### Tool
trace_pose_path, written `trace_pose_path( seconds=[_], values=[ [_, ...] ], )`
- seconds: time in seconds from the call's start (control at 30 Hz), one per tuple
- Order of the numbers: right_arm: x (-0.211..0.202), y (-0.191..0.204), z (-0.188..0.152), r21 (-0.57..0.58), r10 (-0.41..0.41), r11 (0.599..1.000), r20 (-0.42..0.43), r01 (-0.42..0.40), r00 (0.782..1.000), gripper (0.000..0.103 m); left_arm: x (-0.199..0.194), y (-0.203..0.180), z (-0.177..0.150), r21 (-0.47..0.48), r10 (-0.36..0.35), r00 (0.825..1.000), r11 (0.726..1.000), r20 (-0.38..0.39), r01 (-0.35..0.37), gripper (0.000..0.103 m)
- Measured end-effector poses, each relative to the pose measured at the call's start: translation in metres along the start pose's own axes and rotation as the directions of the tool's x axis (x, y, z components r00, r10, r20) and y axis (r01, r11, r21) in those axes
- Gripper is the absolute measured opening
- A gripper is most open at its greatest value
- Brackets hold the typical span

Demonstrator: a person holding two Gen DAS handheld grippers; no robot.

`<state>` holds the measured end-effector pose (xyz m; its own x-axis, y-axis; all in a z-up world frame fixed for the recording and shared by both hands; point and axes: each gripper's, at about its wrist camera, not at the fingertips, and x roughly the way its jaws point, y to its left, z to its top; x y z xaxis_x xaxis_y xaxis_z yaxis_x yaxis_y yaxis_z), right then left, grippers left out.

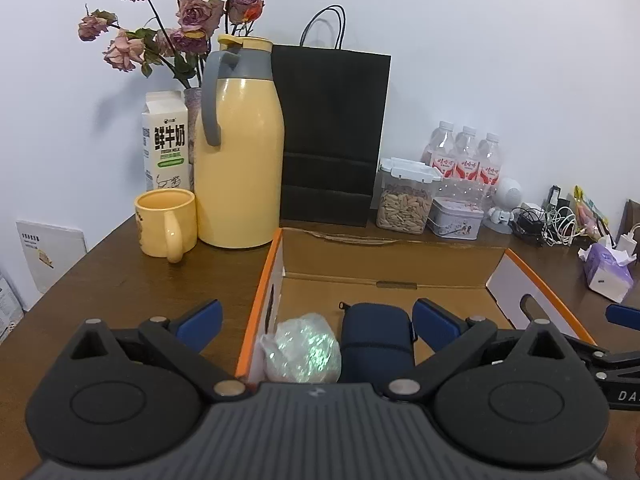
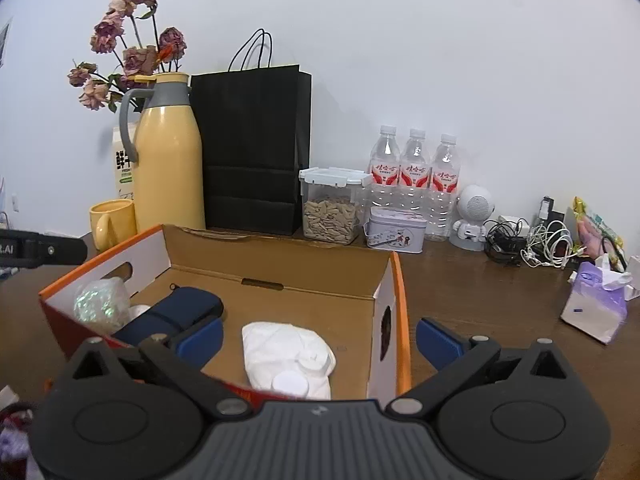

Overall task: Organize objects
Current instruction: 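Withdraw both open tools from the box toward the items on the table, then grasp the yellow-and-white plush dog with the right tool while the left tool grasps the lavender cloth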

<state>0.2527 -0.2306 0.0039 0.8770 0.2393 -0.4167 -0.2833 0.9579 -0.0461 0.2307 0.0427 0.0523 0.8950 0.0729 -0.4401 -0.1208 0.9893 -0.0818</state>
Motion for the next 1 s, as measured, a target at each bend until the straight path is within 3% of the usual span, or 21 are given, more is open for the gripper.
trace_pose_path(
  seconds=[0.6, 1.0],
  values=[
    [-0.067, -0.002, -0.046, -0.016, 0.013, 1.000, -0.099, -0.015, 0.995, 0.103, -0.064, 0.031, -0.030, -0.019, 0.058, 0.998, 0.998, -0.033, -0.058, 0.103],
    [-0.062, 0.008, -0.067, 0.017, 0.052, 0.999, -0.163, -0.050, 0.985, 0.100, -0.083, 0.047, -0.060, -0.023, 0.076, 0.992, 0.997, -0.097, -0.079, 0.103]
  ],
)
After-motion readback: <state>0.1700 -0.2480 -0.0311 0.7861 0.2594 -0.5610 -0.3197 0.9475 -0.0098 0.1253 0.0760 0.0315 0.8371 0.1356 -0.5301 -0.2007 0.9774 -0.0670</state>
